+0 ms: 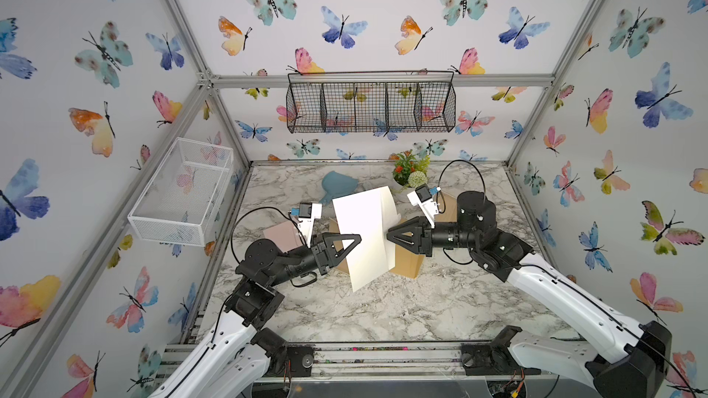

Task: Take the letter paper out of the envelope
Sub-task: Take out the letter paper from the envelope.

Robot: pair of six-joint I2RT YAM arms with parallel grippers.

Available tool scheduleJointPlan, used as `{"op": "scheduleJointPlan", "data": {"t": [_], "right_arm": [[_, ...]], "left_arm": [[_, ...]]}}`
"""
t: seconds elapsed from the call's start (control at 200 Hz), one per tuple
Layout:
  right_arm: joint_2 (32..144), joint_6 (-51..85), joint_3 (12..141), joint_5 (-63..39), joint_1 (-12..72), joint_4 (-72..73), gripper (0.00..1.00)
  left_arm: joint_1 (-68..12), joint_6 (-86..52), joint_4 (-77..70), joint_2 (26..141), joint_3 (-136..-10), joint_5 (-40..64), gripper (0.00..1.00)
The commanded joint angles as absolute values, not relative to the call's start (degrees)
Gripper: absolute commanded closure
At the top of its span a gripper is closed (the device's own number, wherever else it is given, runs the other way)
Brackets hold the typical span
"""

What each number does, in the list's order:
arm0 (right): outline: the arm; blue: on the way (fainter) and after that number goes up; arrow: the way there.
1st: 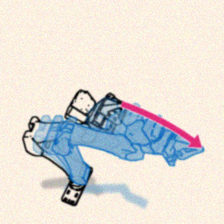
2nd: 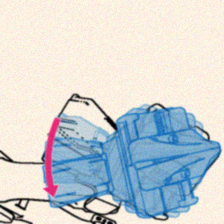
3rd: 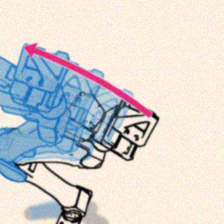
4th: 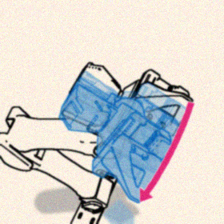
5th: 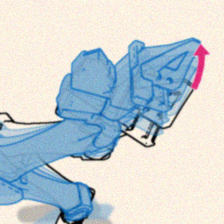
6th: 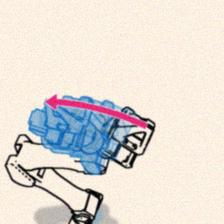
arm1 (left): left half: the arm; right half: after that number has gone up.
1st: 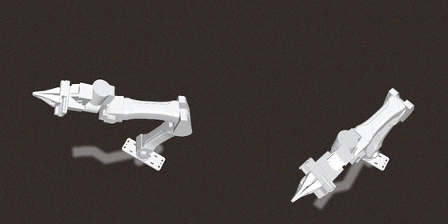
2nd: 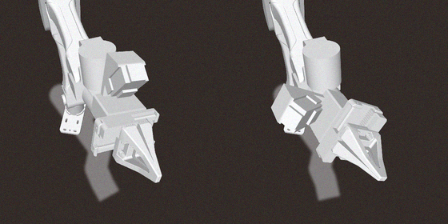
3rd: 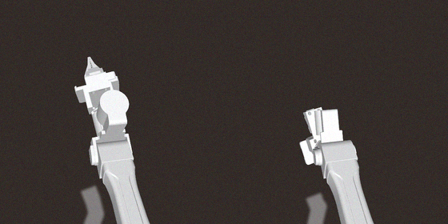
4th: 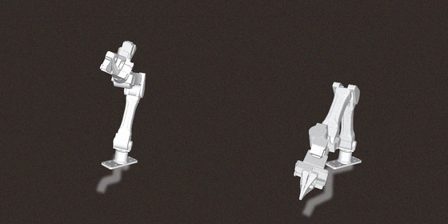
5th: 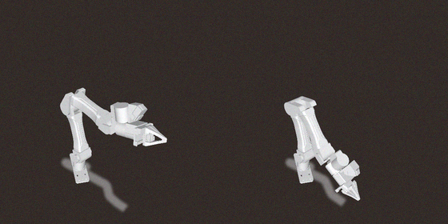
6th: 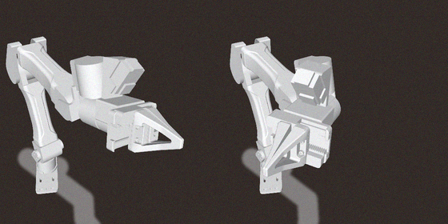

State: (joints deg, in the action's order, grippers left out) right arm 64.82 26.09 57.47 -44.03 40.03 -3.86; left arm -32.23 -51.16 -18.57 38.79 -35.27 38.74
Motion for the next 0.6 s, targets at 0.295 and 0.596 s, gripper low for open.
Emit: {"op": "scheduleJointPlan", "data": {"t": [0.295, 0.596], "right_arm": [[66.4, 28.1, 55.9, -49.4, 39.8, 3.3, 0.76], [66.4, 28.5, 55.8, -50.2, 39.8, 4.1, 0.95]], "left_arm": [[-32.1, -54.5, -25.9, 40.3, -34.8, 42.2, 1.00], [-32.0, -54.7, -26.3, 40.4, -34.4, 42.1, 1.00]]}}
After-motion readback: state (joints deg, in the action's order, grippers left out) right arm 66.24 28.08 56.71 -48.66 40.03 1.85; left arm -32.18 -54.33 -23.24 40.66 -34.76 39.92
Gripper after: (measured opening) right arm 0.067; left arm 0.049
